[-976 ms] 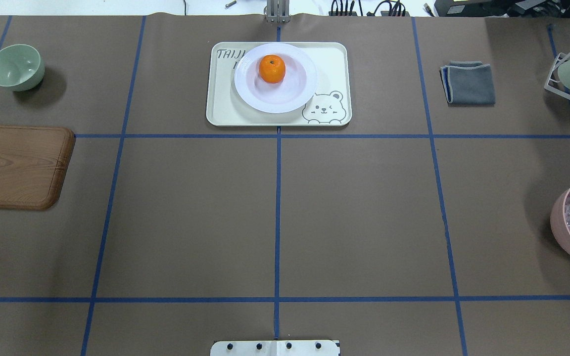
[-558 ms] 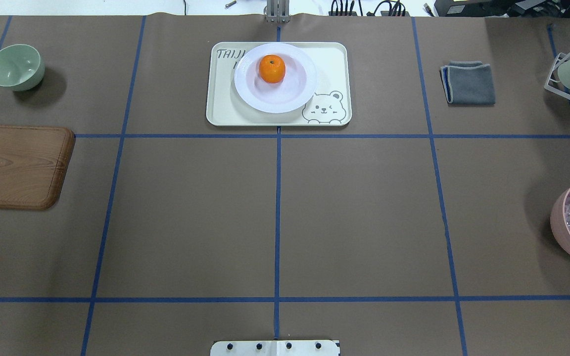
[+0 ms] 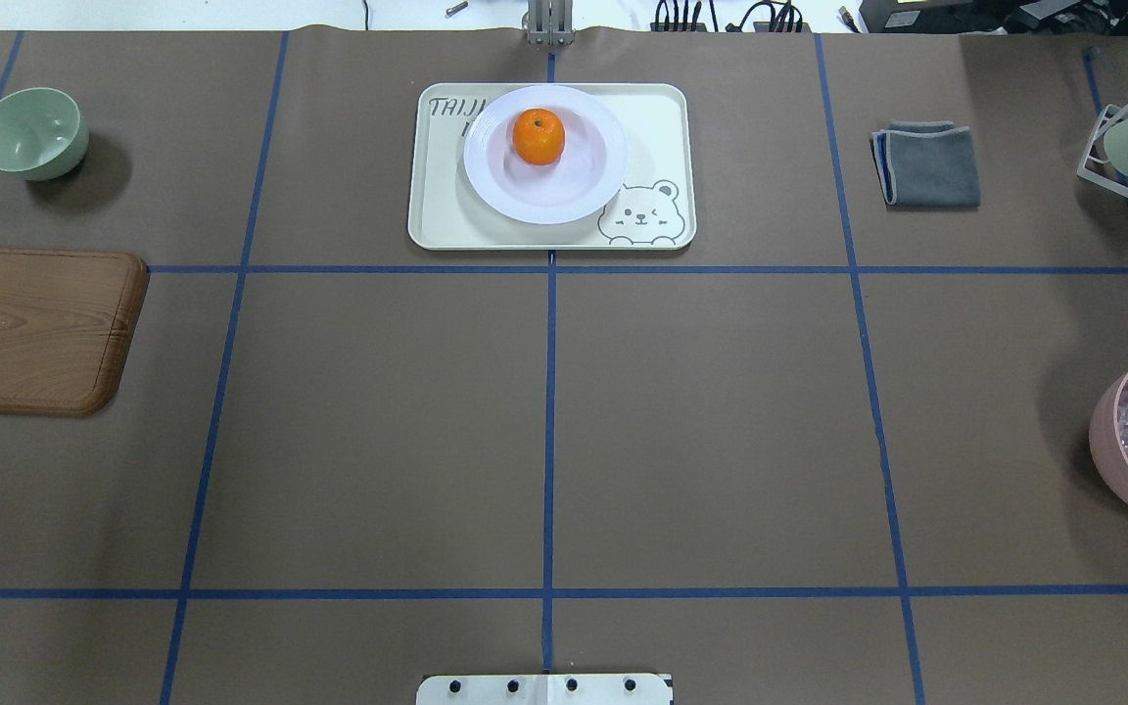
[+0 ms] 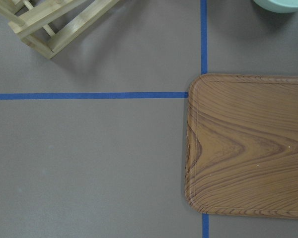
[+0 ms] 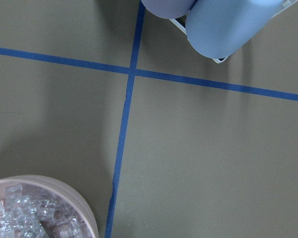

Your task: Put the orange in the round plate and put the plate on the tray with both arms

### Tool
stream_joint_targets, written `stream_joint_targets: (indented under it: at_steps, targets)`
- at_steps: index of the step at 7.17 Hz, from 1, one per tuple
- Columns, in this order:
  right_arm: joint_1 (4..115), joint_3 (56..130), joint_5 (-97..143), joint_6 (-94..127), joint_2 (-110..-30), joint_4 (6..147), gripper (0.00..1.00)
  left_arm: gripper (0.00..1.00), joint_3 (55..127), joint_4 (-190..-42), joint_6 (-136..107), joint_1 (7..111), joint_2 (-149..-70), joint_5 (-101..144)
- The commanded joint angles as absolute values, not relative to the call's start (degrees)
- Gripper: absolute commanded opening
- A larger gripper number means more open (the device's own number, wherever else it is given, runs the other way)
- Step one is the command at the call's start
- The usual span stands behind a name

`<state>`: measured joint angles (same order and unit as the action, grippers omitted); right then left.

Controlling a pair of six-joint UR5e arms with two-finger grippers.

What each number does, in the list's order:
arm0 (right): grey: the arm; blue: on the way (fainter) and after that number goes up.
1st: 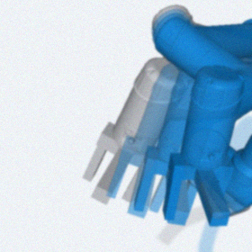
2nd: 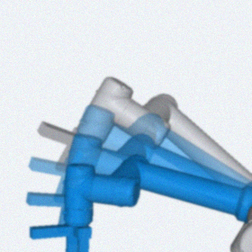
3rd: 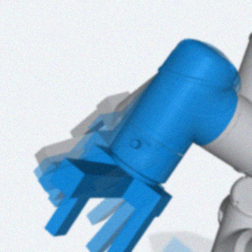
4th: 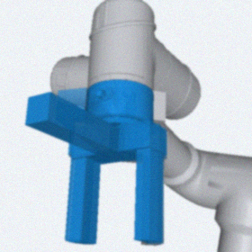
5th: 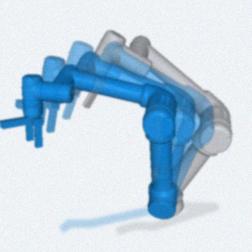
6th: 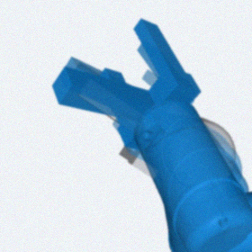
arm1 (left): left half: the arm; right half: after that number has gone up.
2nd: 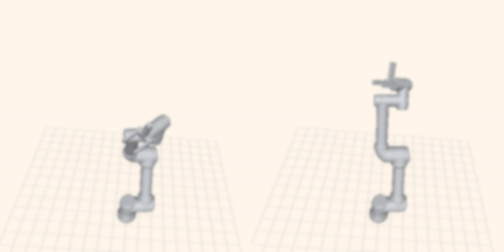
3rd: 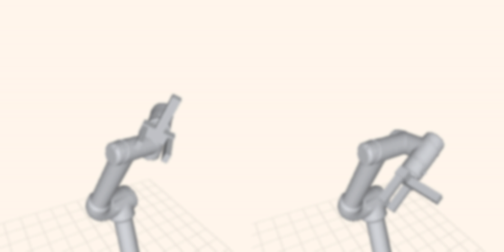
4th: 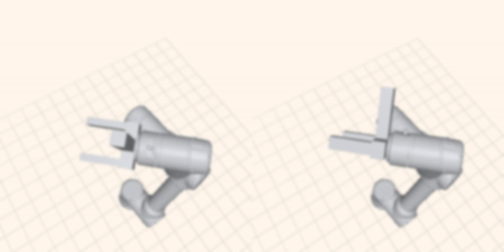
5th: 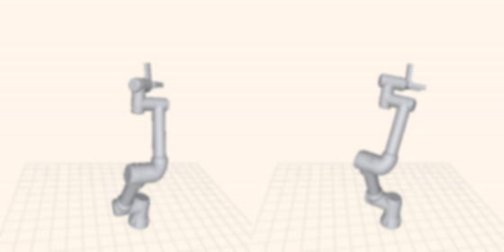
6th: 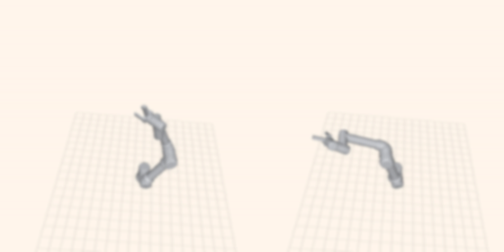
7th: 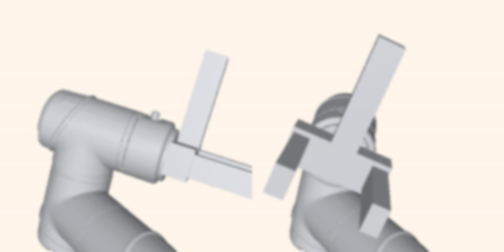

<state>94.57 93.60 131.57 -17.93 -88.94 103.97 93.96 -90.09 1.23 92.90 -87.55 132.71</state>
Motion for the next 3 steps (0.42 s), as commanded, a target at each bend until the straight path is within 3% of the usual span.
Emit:
stream_joint_targets:
  at_steps: [1, 3]
  targets:
    - [94.6, 93.6, 131.6, -17.9, -88.9, 104.0, 1.00, 0.98, 94.0, -90.1, 1.2, 92.9, -87.6, 132.7]
    - [94.6, 93.6, 131.6, -18.0, -88.7, 104.0, 1.00, 0.98, 94.0, -90.1, 1.2, 92.9, -87.6, 132.7]
